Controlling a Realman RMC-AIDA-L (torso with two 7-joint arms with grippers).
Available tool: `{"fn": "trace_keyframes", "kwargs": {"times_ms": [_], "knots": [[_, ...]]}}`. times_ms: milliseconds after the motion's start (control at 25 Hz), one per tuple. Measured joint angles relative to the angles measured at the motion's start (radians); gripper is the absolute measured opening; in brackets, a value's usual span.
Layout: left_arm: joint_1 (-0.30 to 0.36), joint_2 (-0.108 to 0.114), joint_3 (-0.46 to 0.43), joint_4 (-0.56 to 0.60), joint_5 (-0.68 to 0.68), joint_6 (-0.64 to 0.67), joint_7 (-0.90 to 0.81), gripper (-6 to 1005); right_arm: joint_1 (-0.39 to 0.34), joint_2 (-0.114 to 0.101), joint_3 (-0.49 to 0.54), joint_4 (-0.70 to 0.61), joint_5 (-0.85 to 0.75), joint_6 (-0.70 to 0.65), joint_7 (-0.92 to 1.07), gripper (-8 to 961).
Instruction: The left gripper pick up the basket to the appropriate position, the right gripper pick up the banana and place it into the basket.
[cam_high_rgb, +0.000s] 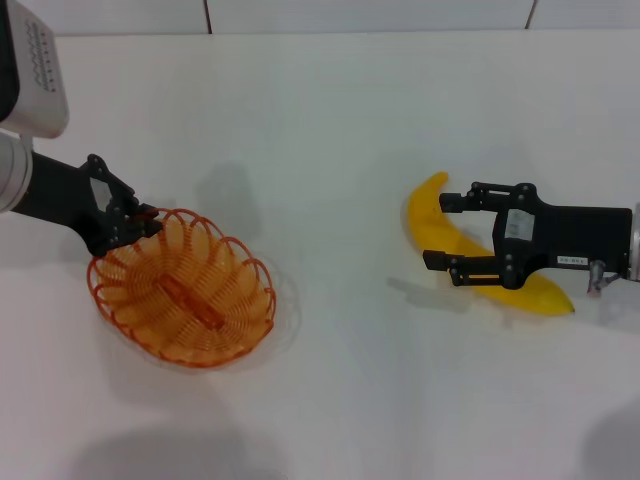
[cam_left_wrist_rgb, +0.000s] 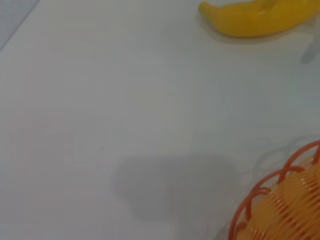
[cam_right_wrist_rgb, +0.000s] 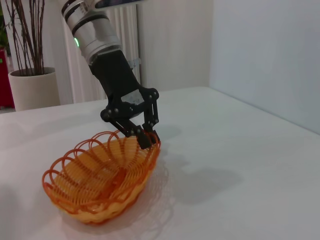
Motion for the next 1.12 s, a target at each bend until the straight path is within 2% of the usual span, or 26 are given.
{"fn": "trace_keyframes", "kwargs": {"times_ms": [640, 760, 920, 1120], "knots": [[0.001, 0.001, 0.0, 0.001, 0.007, 0.014, -0.017, 84, 0.0, 0.0, 0.0, 0.0, 0.001, -0.004, 0.0, 726], [0.002, 0.002, -0.013, 0.013, -0.005, 0.063, -0.035, 77, 0.0, 0.0, 0.0, 0.0, 0.002, -0.004, 0.0, 725], [0.042, 0.004, -0.028, 0.098, -0.071, 0.141, -0.097, 68, -0.001, 0.0, 0.0, 0.0, 0.002, -0.004, 0.0, 723], [0.107, 0.003, -0.025, 0.182, -0.179, 0.151, -0.175, 58, -0.002, 0.0, 0.003, 0.0, 0.005, -0.002, 0.0, 721]]}}
